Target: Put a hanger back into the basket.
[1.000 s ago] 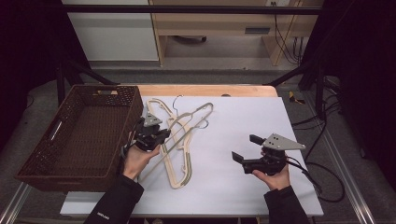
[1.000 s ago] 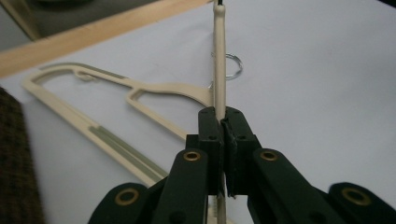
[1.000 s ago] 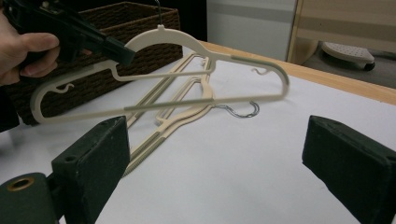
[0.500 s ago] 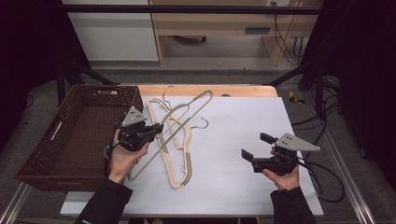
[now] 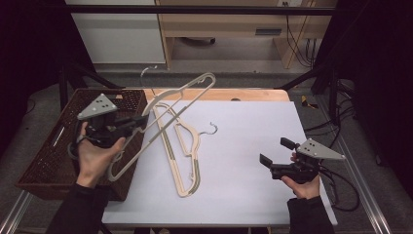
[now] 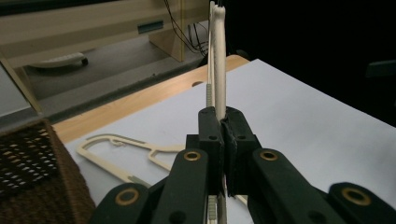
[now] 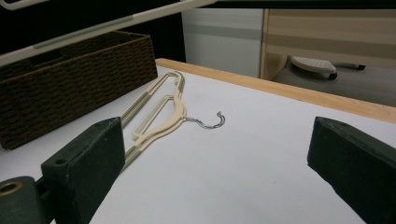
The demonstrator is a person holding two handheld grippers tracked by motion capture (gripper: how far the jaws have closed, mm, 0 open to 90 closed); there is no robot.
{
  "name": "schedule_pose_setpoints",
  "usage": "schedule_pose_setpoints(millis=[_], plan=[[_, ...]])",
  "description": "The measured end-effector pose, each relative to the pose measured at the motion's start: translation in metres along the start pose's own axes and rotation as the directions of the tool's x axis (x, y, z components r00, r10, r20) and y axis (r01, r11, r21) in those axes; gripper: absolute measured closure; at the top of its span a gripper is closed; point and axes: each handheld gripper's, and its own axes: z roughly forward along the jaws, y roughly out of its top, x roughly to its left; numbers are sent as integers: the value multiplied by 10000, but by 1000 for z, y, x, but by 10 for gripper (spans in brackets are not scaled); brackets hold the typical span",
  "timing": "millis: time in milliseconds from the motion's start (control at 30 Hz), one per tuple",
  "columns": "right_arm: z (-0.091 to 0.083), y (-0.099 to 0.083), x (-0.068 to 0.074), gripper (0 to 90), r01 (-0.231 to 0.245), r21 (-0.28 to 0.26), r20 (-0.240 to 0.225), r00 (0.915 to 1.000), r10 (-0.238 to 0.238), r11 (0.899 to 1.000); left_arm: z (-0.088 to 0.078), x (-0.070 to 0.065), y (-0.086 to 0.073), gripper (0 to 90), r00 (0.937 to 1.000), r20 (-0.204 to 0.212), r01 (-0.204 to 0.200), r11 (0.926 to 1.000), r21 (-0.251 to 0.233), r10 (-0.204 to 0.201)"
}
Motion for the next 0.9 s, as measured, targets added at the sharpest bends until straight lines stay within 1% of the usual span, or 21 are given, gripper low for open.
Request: schedule_pose_setpoints(millis=[33,133,233,267,367,400,433,533,567,667,800,900], plan=[[0,0,0,43,-31,-13,3,10000,31,10000,-3,4,1,870,10000,-39,11,10000,-23,-12],[-1,0,0,43,-31,-11,35,10000,31,10000,-12,23,2,870,9999,-149,-4,10000,-8,4],[-1,0,-1,41,-9,-3,74,10000,9,10000,-18,39,0,869,9996,-258,80,10000,-8,-80],[-1,0,-1,41,-13,-12,70,10000,13,10000,-20,44,-1,870,9994,-338,14,10000,13,-13],[-1,0,-1,41,-31,6,88,10000,31,10000,-26,60,-6,870,9983,-588,-7,10000,61,10],[-1,0,-1,41,-32,4,91,10000,32,10000,-28,66,-8,870,9977,-674,29,9999,116,-21],[-1,0,-1,41,-33,10,99,9999,33,10000,-29,70,-9,869,9973,-735,50,9999,93,-43],[-1,0,-1,40,-37,-8,120,9999,37,10000,-35,86,-17,870,9955,-941,115,9998,155,-100],[-1,0,-1,39,-40,-7,107,9999,40,10000,-36,90,-18,869,9948,-1017,126,9998,167,-108],[-1,0,-1,39,-30,-1,117,9999,30,10000,-42,106,-28,869,9917,-1259,309,9992,244,-276],[-1,0,-1,39,-8,34,136,9999,8,10000,-49,121,-42,869,9877,-1492,528,9979,375,-467],[-1,-1,-2,39,28,57,145,9999,-29,10000,-55,130,-51,869,9846,-1700,531,9966,632,-417]])
